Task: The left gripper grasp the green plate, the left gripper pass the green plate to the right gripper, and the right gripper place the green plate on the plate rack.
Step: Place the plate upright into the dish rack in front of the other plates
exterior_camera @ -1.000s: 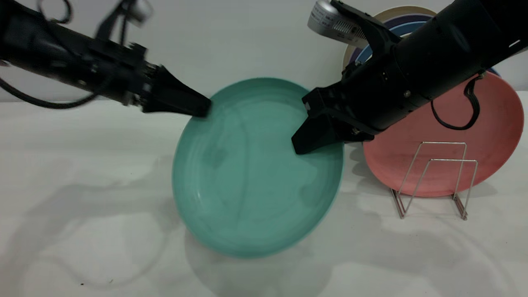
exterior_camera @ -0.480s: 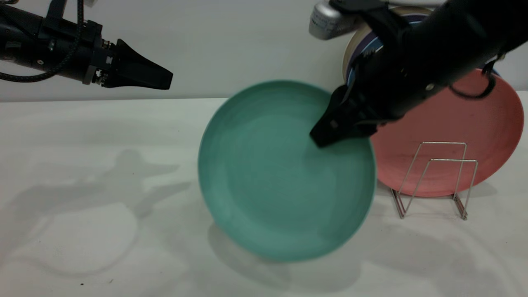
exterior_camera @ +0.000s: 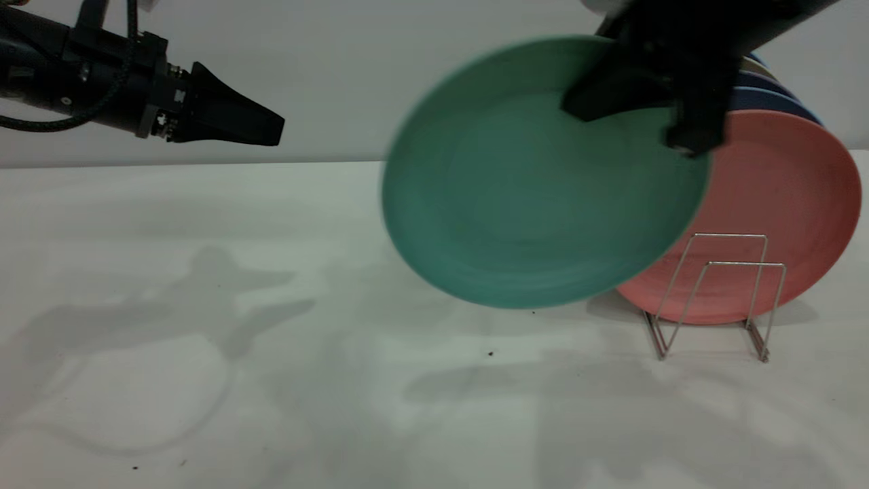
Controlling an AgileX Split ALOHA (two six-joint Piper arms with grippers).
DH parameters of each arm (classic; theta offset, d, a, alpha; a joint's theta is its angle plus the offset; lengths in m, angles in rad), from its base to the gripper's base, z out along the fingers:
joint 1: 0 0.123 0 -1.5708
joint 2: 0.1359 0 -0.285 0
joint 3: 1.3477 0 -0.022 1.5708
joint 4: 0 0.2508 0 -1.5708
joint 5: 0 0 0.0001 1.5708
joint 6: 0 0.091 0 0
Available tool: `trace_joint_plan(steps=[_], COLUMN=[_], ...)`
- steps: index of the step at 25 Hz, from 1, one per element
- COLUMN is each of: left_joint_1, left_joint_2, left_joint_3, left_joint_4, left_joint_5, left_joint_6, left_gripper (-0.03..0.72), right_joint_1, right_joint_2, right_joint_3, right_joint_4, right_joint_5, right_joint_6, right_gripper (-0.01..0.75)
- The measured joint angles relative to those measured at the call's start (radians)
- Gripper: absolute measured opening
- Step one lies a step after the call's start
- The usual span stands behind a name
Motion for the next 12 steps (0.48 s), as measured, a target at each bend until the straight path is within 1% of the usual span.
trace_joint_plan(steps=[6, 9, 12], left_joint_1=[0.000, 0.000, 0.000], left_joint_2=[0.000, 0.000, 0.000], left_joint_3=[0.000, 0.000, 0.000], left_joint_4=[0.002, 0.002, 0.002], left_joint_5=[0.000, 0.000, 0.000], left_joint_6=[-0.003, -0.003, -0.003], left_gripper=[0.591, 0.591, 0.591], right_joint_1=[-0.001, -0.013, -0.049], right_joint_2=[-0.019, -0.019, -0.022], right_joint_3=[0.051, 0.053, 0.052], right_joint_4=[-0.022, -0.011, 0.040], right_joint_5=[-0.164, -0.182, -0.153], right_joint_6=[-0.018, -0.014, 0.013], right_gripper=[0.105, 0.105, 0.105])
